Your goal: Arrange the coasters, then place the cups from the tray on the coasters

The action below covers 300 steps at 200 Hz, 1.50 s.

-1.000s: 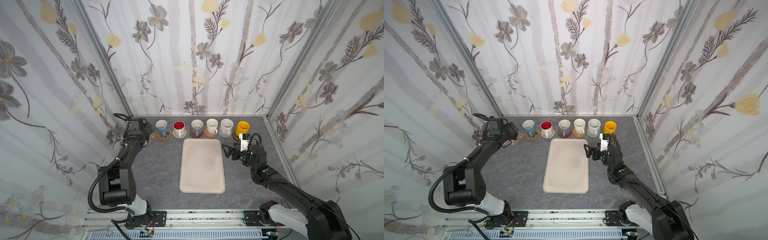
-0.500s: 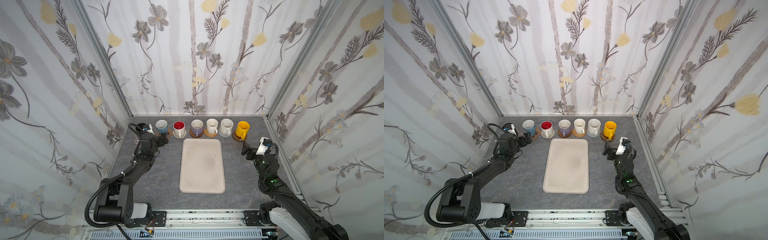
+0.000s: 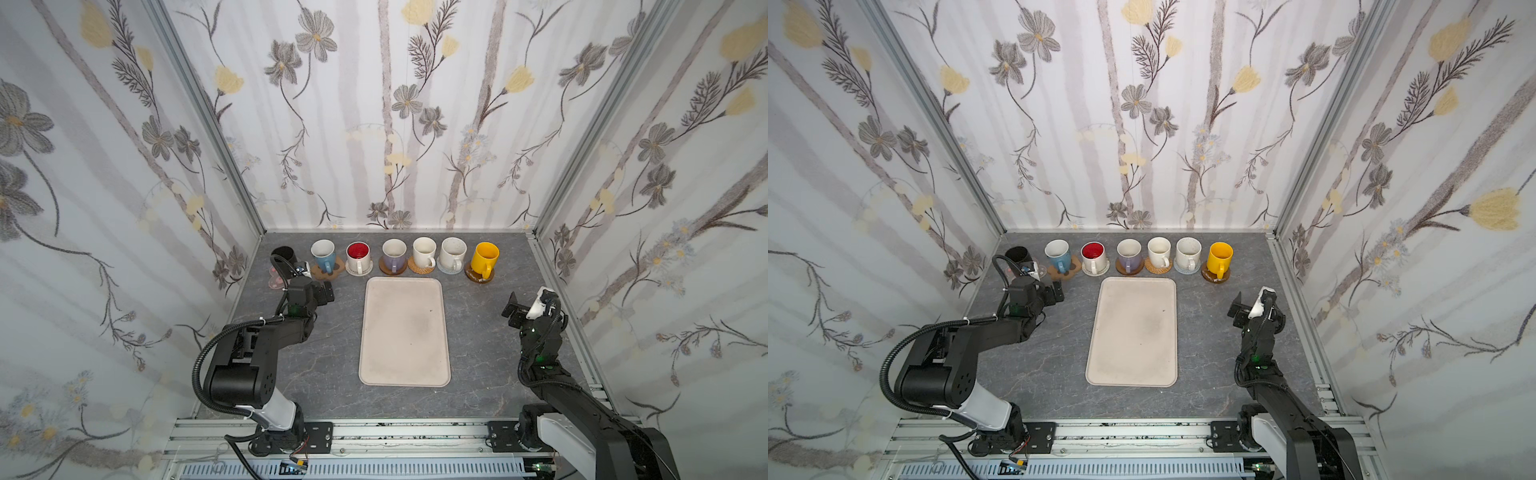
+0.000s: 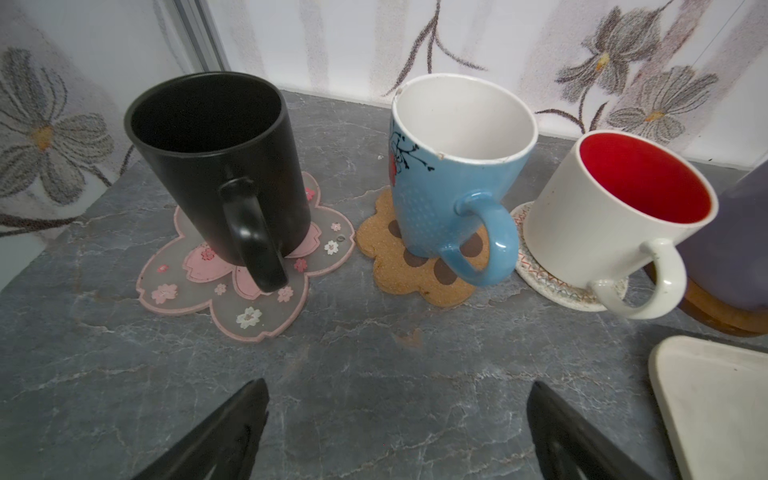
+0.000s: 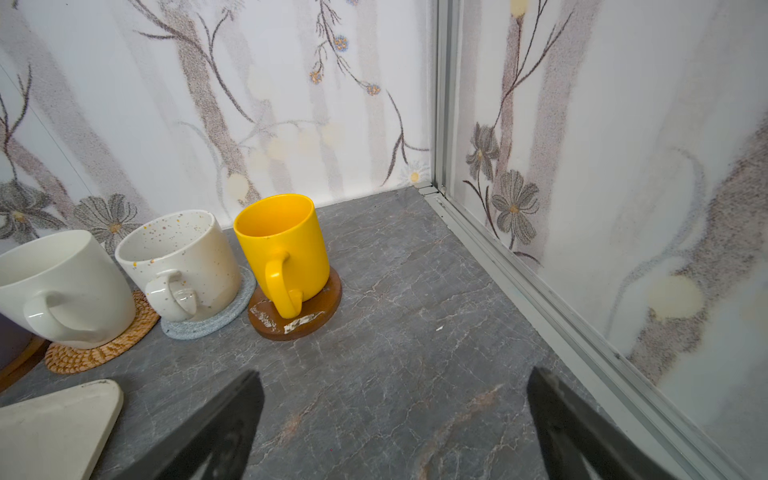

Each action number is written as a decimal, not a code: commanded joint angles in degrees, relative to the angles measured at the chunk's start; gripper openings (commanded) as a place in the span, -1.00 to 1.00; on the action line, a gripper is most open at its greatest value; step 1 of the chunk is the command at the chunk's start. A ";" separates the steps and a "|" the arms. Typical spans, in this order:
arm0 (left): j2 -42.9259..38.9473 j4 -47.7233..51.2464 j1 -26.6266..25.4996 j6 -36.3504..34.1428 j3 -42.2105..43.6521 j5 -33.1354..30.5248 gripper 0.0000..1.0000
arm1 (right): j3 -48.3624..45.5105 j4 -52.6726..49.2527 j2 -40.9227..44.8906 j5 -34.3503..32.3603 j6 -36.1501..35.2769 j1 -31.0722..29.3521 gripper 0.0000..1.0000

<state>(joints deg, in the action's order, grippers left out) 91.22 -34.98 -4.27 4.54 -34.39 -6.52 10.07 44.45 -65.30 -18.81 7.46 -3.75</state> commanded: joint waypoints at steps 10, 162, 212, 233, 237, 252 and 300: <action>2.31 -5.62 0.65 -2.70 -1.26 -2.24 1.00 | 0.14 13.54 -4.73 -1.35 -2.72 0.14 0.99; -3.77 -36.67 -1.78 -3.83 19.58 -7.56 1.00 | -13.00 60.54 -23.48 5.64 -6.32 -0.29 0.99; -1.55 -53.21 -3.11 -3.99 27.38 -10.88 1.00 | -12.30 60.73 -24.25 6.01 -6.38 -0.30 0.99; 4.03 -68.53 -6.02 -7.93 31.38 -14.46 1.00 | -10.90 57.09 -23.24 6.44 -6.58 -0.29 0.99; 3.79 -67.75 -6.01 -7.64 31.13 -14.61 1.00 | -10.59 56.25 -23.01 6.54 -6.58 -0.29 0.99; 3.22 -64.73 -5.42 -6.99 29.83 -14.50 1.00 | -9.21 52.51 -22.18 7.06 -6.69 -0.30 0.99; 0.24 -45.43 -0.86 -2.97 22.05 -7.46 1.00 | -0.60 34.84 -21.14 6.73 -6.59 -0.29 0.99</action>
<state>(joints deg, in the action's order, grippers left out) 92.20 -86.52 -7.16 -1.02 -9.87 -18.72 5.76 87.59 -86.59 -12.29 1.43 -4.01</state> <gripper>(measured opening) 0.997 0.996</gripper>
